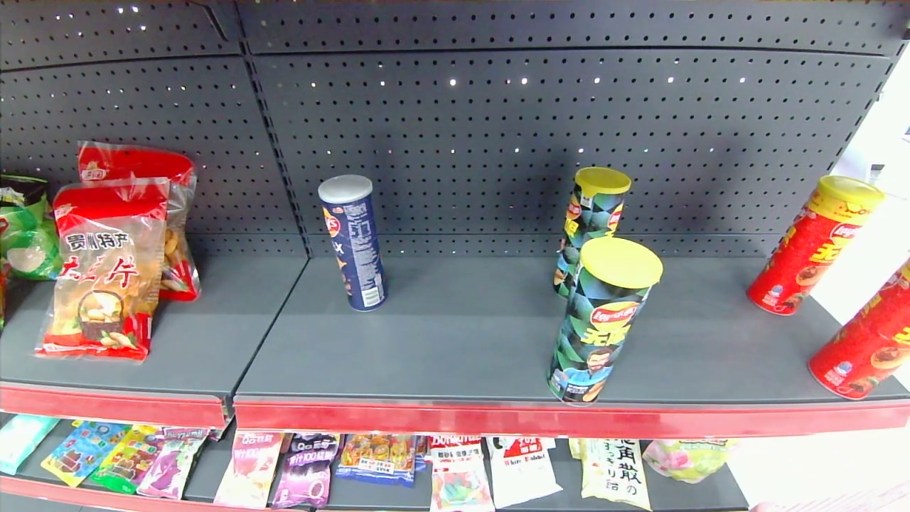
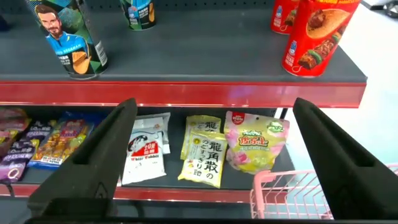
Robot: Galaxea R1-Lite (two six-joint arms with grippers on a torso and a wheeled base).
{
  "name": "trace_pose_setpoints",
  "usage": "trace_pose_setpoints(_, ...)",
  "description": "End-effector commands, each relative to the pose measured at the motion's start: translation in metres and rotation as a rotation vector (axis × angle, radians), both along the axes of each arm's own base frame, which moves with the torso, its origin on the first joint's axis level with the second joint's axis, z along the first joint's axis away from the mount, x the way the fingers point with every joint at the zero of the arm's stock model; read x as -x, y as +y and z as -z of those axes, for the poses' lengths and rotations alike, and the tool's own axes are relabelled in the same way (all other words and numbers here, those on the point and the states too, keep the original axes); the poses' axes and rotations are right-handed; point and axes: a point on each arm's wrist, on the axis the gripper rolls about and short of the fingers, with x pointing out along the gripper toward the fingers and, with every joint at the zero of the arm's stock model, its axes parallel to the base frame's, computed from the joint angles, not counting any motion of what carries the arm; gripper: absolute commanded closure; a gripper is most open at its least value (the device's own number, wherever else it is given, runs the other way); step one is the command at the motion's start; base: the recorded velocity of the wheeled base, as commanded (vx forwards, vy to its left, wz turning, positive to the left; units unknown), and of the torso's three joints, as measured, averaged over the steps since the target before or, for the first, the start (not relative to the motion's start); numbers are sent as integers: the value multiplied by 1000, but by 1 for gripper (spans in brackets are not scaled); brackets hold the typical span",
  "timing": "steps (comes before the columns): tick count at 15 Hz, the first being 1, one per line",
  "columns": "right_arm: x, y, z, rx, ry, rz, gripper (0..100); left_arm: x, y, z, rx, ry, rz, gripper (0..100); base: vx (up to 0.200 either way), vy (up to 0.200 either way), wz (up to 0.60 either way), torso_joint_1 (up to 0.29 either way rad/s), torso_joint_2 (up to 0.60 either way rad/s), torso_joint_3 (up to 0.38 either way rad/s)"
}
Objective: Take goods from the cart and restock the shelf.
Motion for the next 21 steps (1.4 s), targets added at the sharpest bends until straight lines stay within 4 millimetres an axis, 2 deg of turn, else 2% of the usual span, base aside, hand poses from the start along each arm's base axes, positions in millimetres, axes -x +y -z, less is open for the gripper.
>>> trace_pose_setpoints(1, 0, 0, 0, 0, 0, -1, 0, 0, 0, 0, 0, 1, 1, 0, 0, 0, 0, 0, 0, 0)
trace_pose_setpoints(4, 0, 0, 0, -2, 0, -1, 0, 0, 0, 0, 0, 1, 1, 0, 0, 0, 0, 0, 0, 0)
trace_pose_setpoints(10, 0, 0, 0, -3, 0, -2, 0, 0, 0, 0, 2, 1, 1, 0, 0, 0, -600, 7, 0, 4)
trace_pose_setpoints(18, 0, 0, 0, -2, 0, -2, 0, -1, 0, 0, -9, 10, 16, 0, 0, 0, 0, 0, 0, 0)
trace_pose_setpoints(21, 0, 0, 0, -2, 0, -2, 0, -1, -2, -1, -34, 12, 73, 0, 0, 0, 0, 0, 0, 0)
